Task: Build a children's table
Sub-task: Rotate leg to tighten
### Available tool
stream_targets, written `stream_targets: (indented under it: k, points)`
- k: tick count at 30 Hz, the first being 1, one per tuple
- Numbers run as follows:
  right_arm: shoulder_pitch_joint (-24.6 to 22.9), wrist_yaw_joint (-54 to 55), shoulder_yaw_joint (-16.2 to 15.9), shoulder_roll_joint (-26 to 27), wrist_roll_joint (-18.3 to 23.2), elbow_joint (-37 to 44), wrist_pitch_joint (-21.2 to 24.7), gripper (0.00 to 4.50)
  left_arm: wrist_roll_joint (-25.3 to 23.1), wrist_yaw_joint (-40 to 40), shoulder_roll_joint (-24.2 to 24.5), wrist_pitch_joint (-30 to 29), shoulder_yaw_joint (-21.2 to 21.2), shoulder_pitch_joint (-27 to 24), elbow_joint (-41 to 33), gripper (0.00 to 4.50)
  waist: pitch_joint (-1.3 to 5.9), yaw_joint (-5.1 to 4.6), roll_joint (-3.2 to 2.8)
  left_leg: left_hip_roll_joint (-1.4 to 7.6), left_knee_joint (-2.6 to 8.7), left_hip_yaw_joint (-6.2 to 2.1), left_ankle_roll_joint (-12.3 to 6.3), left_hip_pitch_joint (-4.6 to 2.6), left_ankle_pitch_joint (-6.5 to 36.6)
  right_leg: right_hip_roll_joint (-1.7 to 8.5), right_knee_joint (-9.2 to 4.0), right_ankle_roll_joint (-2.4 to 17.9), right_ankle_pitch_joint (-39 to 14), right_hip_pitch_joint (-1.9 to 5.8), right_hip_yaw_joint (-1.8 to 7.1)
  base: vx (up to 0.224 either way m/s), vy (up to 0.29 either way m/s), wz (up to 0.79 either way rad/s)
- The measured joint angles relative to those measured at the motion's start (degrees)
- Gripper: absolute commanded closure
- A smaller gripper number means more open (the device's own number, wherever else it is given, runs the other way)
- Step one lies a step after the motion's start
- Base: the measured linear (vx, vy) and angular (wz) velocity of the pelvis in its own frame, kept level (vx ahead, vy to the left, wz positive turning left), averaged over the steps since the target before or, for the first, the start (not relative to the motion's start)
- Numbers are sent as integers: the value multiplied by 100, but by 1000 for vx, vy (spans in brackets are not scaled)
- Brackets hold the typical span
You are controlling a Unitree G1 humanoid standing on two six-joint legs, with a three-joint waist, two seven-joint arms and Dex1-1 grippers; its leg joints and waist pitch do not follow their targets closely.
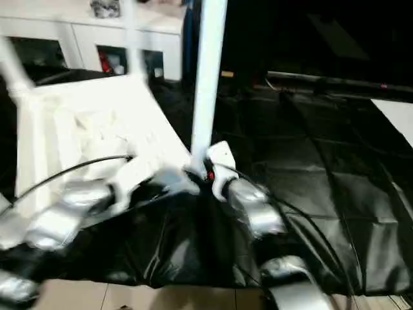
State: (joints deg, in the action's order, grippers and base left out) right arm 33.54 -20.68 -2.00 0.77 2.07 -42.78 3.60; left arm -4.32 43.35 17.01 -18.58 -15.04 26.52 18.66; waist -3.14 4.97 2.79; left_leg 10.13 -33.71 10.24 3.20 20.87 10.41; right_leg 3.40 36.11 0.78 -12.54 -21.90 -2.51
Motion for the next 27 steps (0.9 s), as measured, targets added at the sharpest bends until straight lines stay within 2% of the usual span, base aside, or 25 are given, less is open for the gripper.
stream_targets:
  k: [2,3,6,9,13,16,21,26,27]
  points:
    - [30,251,64,88,-42,-46,-46,191,-54,-107,-94,-31,2,21,7,450,1,10,-2,0,2,0,2,2,-1,0,0,12,26,-2,0,0,0,0]
    - [31,289,76,104,-47,-58,-78,135,-60,-116,-106,-31,2,24,6,450,2,12,-3,0,5,0,2,2,-1,0,0,11,27,-2,1,0,0,0]
    - [33,233,113,127,-8,-60,-124,115,-60,-111,-104,-30,-3,23,-23,450,3,13,-6,0,13,0,4,6,-2,0,0,0,20,-5,-1,0,0,0]
    - [41,-46,101,66,2,-60,-134,76,-50,10,3,-1,-7,-2,-86,450,2,5,-9,0,13,0,4,10,-2,0,-1,-3,18,-8,-1,0,0,0]
    - [77,-780,-112,-186,2,-60,-127,76,8,343,247,140,-20,-156,-282,450,-4,-31,-18,1,13,0,4,11,-2,-1,-5,-5,15,-11,0,0,0,0]
    - [96,-1540,-262,-473,24,-74,-72,76,162,732,449,192,-41,-248,-444,450,-6,11,-21,1,14,0,3,21,-2,-1,-9,-4,10,-16,-3,0,0,0]
    - [95,-2576,-406,-758,94,-54,-22,76,354,1173,699,259,8,-353,-540,450,-6,11,-21,1,11,0,0,27,-2,-1,-19,-3,8,-16,-1,0,0,0]
    - [79,-3695,-703,-1136,213,171,91,76,602,1733,974,261,57,-465,-659,450,-7,22,-20,2,12,0,-1,28,-2,-1,-22,-2,7,-15,-5,0,0,0]
    - [78,-3799,-726,-1160,222,191,92,104,637,1800,1012,261,57,-467,-660,450,-7,23,-20,2,12,1,-1,28,-2,-1,-22,-2,7,-15,-5,0,0,0]
